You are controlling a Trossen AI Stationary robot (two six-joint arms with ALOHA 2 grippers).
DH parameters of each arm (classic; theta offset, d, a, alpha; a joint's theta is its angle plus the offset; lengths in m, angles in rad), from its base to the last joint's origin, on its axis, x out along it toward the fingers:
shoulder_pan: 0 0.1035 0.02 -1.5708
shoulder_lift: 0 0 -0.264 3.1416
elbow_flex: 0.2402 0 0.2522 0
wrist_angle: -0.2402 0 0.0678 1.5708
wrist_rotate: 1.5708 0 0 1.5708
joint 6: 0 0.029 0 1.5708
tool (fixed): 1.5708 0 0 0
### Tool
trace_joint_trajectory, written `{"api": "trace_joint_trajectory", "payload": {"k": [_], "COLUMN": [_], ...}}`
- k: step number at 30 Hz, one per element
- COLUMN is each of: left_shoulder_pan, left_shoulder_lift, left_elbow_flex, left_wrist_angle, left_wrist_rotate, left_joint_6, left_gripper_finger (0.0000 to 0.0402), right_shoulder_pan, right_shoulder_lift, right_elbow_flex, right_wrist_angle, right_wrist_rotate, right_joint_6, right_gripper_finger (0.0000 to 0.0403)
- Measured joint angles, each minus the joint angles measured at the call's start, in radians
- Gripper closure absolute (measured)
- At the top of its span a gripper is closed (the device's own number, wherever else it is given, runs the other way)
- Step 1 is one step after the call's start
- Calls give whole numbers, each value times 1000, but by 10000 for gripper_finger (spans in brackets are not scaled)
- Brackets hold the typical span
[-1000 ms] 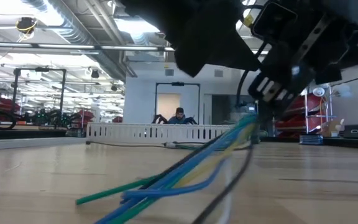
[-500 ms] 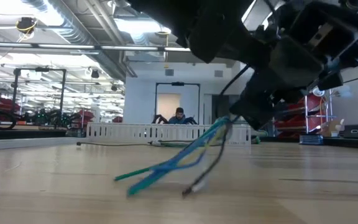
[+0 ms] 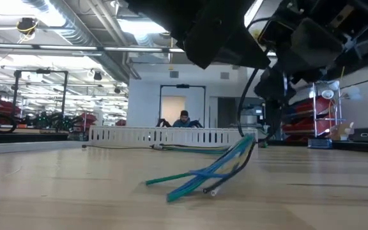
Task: Ziptie cables
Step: Wrap the black zip tie on the cable
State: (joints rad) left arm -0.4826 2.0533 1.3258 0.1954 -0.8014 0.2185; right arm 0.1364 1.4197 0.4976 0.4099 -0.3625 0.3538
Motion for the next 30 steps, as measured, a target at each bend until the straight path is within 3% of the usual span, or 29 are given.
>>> {"api": "trace_joint_trajectory", "payload": {"k": [4, 9, 21, 30], "left_shoulder_pan": [0, 4, 4, 5], "left_shoulder_lift": [0, 0, 0, 0], "left_elbow_flex": [0, 0, 0, 0], "left_wrist_angle": [-1, 0, 3, 0], "left_wrist_rotate": [-1, -1, -2, -3], "left_joint_6": [-10, -10, -17, -15], "left_gripper_finger": [401, 401, 402, 402], "right_shoulder_pan": [0, 15, 74, 74], "right_shoulder_lift": [-76, -96, -9, -8], "right_elbow_flex": [1, 0, 0, 0], "right_wrist_angle": [-64, -78, 125, 147], "right_wrist_rotate": [30, -28, 56, 29], "right_joint_6": [-10, -19, -26, -26], "right_gripper_finger": [207, 207, 208, 261]}}
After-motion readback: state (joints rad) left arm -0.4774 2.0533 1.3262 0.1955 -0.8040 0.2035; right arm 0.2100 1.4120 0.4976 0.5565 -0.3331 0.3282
